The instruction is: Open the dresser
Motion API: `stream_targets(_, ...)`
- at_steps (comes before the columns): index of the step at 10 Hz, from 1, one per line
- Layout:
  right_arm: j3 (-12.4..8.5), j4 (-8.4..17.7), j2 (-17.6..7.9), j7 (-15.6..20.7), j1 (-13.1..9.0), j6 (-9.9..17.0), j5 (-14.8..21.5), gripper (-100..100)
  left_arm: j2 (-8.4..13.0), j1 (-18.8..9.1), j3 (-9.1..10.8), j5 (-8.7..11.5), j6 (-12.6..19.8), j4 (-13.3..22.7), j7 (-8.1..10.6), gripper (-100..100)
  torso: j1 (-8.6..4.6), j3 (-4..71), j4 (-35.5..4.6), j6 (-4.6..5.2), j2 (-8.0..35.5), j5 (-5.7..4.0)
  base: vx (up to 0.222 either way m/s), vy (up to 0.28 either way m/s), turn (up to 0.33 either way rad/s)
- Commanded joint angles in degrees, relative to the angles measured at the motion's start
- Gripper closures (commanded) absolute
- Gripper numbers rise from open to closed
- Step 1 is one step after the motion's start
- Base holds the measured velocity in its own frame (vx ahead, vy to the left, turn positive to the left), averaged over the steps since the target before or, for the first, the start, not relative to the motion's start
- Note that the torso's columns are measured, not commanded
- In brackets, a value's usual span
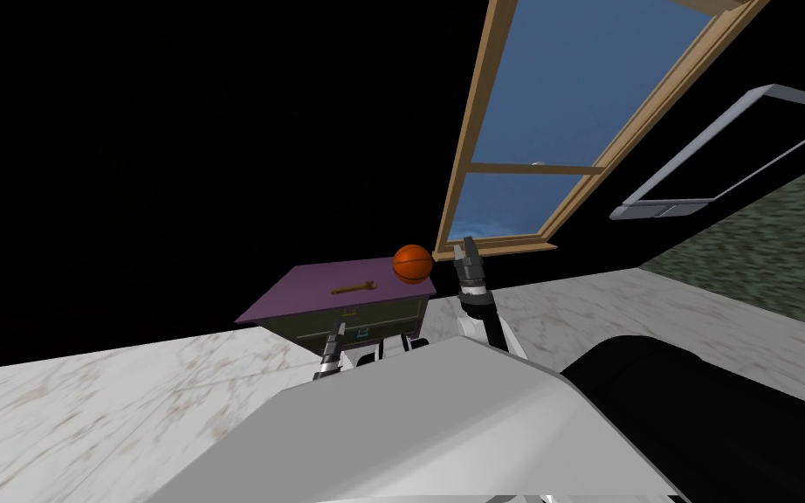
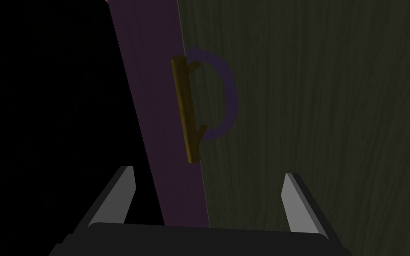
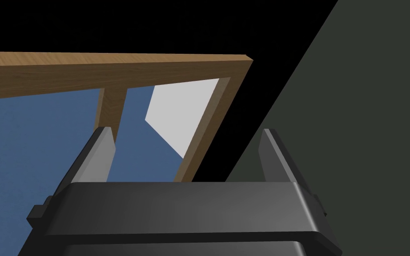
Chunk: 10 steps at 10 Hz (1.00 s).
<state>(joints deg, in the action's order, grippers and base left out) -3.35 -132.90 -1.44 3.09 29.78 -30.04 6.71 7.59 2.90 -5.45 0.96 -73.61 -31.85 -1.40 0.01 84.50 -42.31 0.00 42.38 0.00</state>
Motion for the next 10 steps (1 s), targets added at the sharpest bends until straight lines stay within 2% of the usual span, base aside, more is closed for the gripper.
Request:
stream_targets(1, 0.00, 0.00, 0.00, 0.00, 0.00, 0.00, 0.00, 0, -0.96, -1.62, 0.21, -0.04, 2.91, -1.00, -0.01, -100, -0.01, 0.02, 0.01, 0.01, -0.03, 0.00, -0.063, 0.005, 0.019)
stream_targets(4, 0.00, 0.00, 0.00, 0.00, 0.00, 0.00, 0.00, 0, -0.26, -3.42, 0.43, -0.11, 5.97, -2.17, -0.09, -100, 0.01, 0.06, 0.02, 0.00, -0.09, 0.00, -0.072, 0.011, 0.015)
stream_targets(7, 0.00, 0.00, 0.00, 0.00, 0.00, 0.00, 0.00, 0, -0.92, -4.70, 0.60, -0.16, 8.27, -2.95, -0.15, -100, -0.01, 0.08, 0.04, 0.00, -0.13, 0.00, -0.056, 0.013, 0.012)
stream_targets(10, 0.00, 0.00, 0.00, 0.00, 0.00, 0.00, 0.00, 0, -4.75, -5.74, 0.73, -0.20, 10.12, -3.59, -0.20, -100, -0.03, 0.09, 0.04, 0.00, -0.14, -0.01, -0.034, 0.006, 0.009)
